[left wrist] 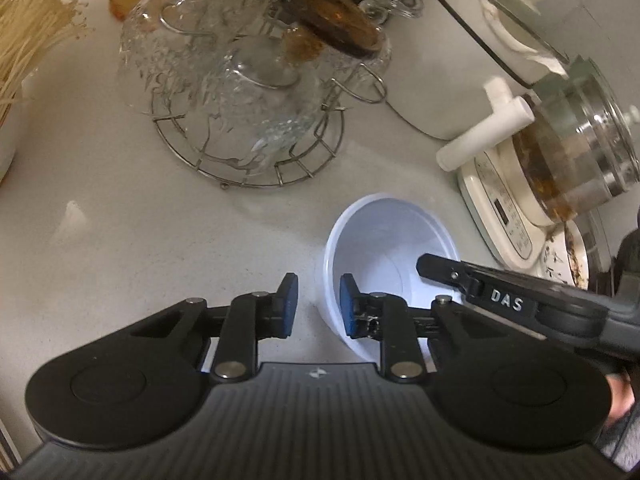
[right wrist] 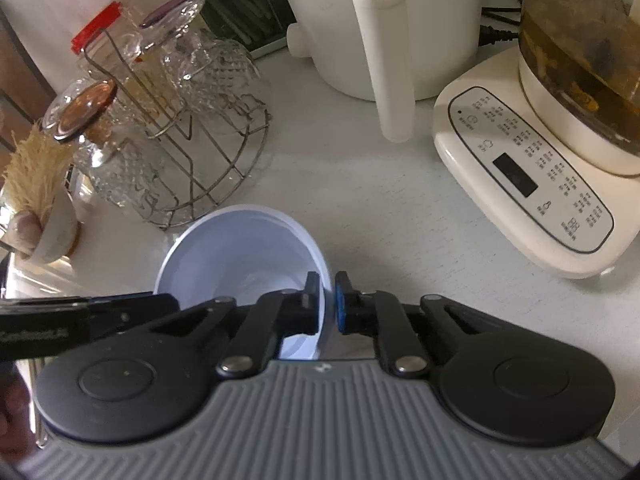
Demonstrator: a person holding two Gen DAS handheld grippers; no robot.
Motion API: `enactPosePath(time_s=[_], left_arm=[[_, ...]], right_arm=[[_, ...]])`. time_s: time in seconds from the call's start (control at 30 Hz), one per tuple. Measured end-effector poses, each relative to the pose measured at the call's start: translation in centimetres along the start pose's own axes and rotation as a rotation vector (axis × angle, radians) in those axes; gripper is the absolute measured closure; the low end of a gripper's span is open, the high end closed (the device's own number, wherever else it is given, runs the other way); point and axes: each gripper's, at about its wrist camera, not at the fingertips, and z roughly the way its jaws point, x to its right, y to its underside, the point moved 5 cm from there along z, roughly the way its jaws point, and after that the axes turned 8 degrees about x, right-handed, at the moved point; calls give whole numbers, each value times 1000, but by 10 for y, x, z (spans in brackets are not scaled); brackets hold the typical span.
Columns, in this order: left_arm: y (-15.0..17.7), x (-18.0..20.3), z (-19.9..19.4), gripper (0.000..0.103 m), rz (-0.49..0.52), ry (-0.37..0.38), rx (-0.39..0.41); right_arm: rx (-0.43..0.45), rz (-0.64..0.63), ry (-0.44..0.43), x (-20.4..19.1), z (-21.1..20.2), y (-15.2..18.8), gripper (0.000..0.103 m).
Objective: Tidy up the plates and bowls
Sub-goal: 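Lift the second blue bowl with both grippers and carry it over the first bowl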
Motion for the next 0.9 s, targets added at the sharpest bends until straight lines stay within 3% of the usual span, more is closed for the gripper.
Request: enactPosePath(time_s=[0.37, 0.9], left_arm=[[-5, 2, -15, 77, -17, 27, 20], [-16, 13, -94, 76, -41, 35, 138]], right_arm=[[24, -4, -35, -13, -15, -6, 93], [88, -28, -90, -47, -78, -15, 93]])
